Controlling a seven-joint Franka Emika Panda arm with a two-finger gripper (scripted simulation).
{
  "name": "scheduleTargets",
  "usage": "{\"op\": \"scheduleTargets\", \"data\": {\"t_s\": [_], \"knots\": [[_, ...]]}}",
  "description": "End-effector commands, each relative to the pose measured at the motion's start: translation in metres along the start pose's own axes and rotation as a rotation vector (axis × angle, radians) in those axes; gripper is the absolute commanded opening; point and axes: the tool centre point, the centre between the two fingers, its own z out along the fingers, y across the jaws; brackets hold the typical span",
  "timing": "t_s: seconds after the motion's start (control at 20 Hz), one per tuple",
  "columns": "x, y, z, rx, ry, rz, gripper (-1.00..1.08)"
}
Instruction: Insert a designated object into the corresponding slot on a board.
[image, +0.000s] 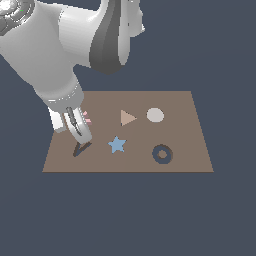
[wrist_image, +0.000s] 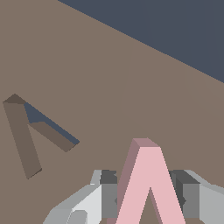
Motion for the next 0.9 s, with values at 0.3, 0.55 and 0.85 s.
{"op": "scheduleTargets", "data": {"t_s": [0.3, 0.55, 0.85], "knots": [[0.025, -0.037, -0.002, 0.001, 0.000, -0.313, -1.00], [0.031, -0.056, -0.003, 0.001, 0.000, -0.449, -1.00], [0.034, -0.072, -0.004, 0.001, 0.000, -0.561, -1.00]]}}
